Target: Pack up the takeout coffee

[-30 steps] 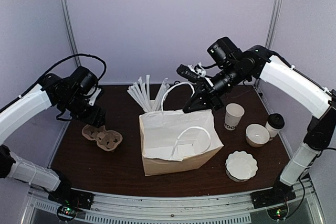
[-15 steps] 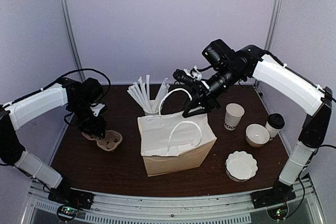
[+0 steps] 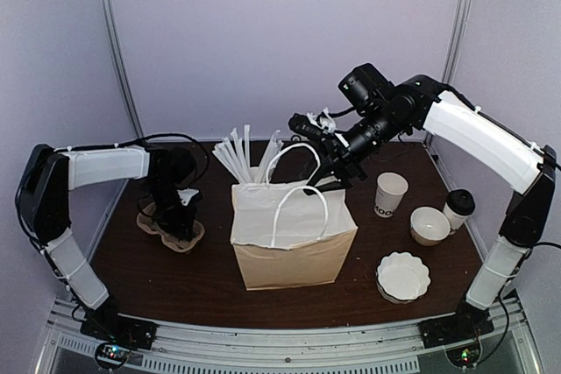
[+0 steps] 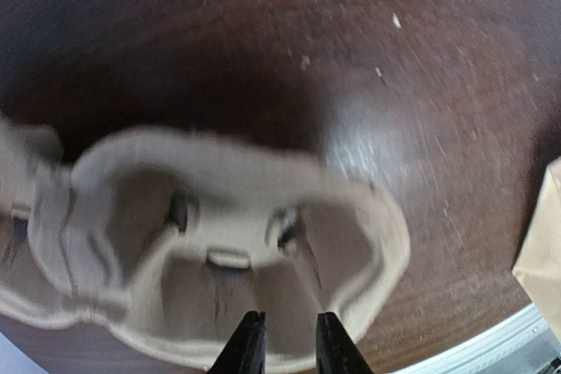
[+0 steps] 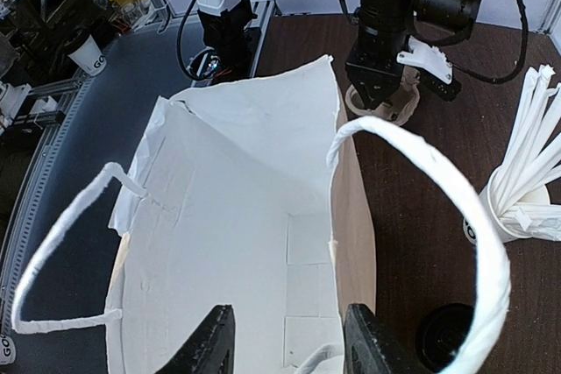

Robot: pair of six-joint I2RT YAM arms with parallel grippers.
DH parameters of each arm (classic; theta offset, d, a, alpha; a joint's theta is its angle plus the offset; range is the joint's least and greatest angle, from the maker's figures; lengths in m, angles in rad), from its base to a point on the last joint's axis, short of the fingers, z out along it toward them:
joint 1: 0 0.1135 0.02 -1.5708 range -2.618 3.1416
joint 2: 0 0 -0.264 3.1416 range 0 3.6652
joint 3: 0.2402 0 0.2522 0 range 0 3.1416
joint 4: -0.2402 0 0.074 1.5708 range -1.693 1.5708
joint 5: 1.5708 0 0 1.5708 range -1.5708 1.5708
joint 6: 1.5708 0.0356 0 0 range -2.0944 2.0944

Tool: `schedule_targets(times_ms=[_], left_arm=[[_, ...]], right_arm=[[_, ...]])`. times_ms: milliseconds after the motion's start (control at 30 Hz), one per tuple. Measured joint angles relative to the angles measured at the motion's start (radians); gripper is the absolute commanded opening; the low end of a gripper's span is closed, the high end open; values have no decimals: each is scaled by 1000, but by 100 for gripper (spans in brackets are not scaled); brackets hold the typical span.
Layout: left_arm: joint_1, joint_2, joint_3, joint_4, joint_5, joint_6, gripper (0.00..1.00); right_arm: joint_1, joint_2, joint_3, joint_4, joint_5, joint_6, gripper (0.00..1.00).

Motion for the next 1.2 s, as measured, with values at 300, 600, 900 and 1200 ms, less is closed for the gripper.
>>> schedule_targets(times_ms=[300,600,900,1200], left_arm=[[0,188,93,89,-16,19,23],[43,223,181,219,-36,23,45],[69,-18,172,147,-25,165,64],[69,-109,98,61,-98,401,67]], right_arm=[[-1,-2,-3,28,2,20,47],[-1,-23,-43,55,2,31,47],[-1,-56,-79,76,4,38,47],[-1,-60,-80,80,14,49,64]])
